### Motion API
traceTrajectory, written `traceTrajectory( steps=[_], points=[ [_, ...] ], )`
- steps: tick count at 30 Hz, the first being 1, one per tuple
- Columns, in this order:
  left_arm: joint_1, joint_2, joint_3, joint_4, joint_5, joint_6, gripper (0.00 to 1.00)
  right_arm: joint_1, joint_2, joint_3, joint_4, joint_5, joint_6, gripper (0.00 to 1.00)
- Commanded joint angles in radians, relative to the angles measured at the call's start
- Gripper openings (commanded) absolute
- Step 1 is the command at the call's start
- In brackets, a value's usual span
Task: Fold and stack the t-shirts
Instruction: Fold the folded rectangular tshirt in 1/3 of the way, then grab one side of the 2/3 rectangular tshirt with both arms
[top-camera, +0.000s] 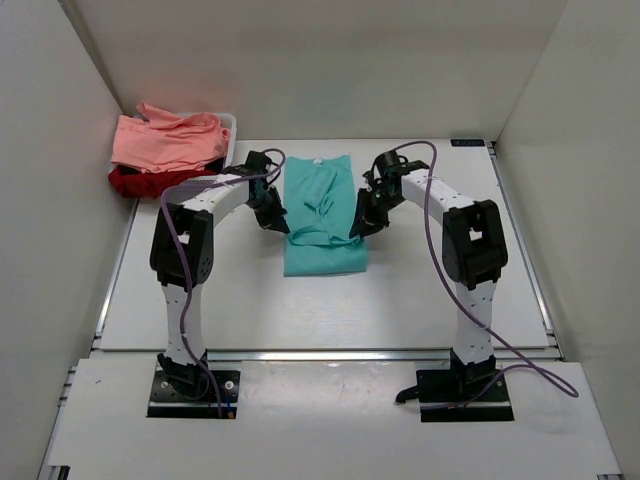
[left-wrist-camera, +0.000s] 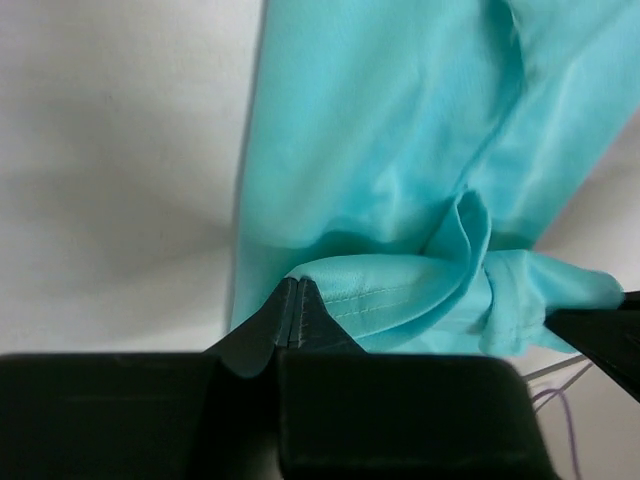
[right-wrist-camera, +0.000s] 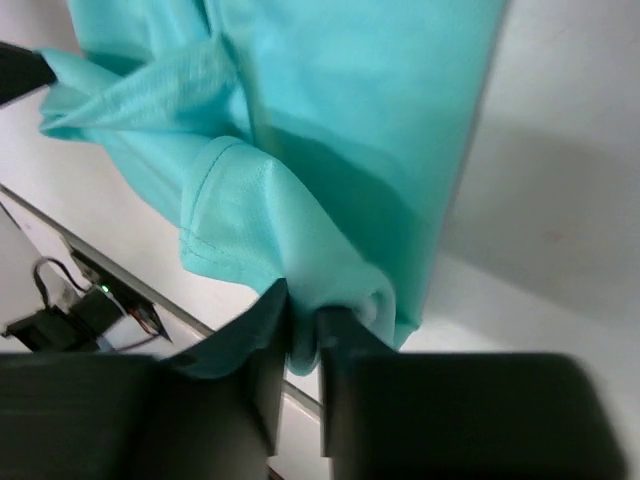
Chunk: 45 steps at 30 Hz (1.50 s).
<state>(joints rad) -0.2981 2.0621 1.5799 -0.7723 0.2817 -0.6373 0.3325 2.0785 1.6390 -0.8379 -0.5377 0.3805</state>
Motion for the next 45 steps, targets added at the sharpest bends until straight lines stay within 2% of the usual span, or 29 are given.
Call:
traceTrajectory(
  steps=[1,2,3,5,7,11,17,22,26,33,39,41,42,43,44,45],
  points=[
    [0.03,0.026,0.092,0.007,0.02,-0.013,0.05,-0.044,0.037,0.103,0.021,-0.014,-0.002,0.18],
    [0.042,0.044,0.116,0.01,0.031,-0.019,0.14,-0.058,0.052,0.123,0.043,-0.012,0.027,0.26],
    [0.059,0.068,0.126,0.019,0.051,-0.034,0.17,-0.069,0.052,0.14,0.057,-0.005,0.046,0.33],
    [0.088,0.076,0.141,0.05,0.091,-0.064,0.19,-0.079,0.043,0.143,0.13,-0.036,0.075,0.4],
    [0.109,0.052,0.109,0.132,0.126,-0.106,0.33,-0.087,0.019,0.107,0.192,-0.042,0.109,0.45],
    [0.14,-0.016,0.026,0.223,0.175,-0.145,0.45,-0.087,-0.058,0.001,0.26,0.007,0.123,0.51],
    [0.126,-0.167,-0.187,0.255,0.169,-0.141,0.46,-0.052,-0.182,-0.203,0.258,0.073,0.084,0.5],
    [0.042,-0.27,-0.404,0.257,0.088,-0.131,0.48,-0.017,-0.297,-0.382,0.31,0.087,0.098,0.53],
    [0.002,-0.315,-0.504,0.303,0.028,-0.182,0.49,0.017,-0.33,-0.504,0.384,0.087,0.126,0.54],
    [-0.055,-0.295,-0.511,0.298,-0.084,-0.192,0.51,0.056,-0.256,-0.531,0.453,0.114,0.11,0.55],
    [-0.079,-0.215,-0.471,0.3,-0.131,-0.2,0.53,0.045,-0.198,-0.519,0.487,0.116,0.13,0.54],
    [-0.099,-0.197,-0.451,0.303,-0.131,-0.205,0.54,0.048,-0.189,-0.512,0.485,0.11,0.132,0.52],
    [-0.101,-0.186,-0.451,0.297,-0.134,-0.211,0.54,0.042,-0.184,-0.508,0.482,0.114,0.13,0.39],
    [-0.108,-0.181,-0.443,0.292,-0.119,-0.217,0.4,0.04,-0.184,-0.51,0.488,0.098,0.127,0.11],
    [-0.098,-0.181,-0.44,0.294,-0.121,-0.217,0.2,0.042,-0.179,-0.501,0.47,0.099,0.126,0.0],
    [-0.104,-0.189,-0.434,0.28,-0.122,-0.222,0.12,0.034,-0.189,-0.496,0.455,0.097,0.123,0.0]
  ],
)
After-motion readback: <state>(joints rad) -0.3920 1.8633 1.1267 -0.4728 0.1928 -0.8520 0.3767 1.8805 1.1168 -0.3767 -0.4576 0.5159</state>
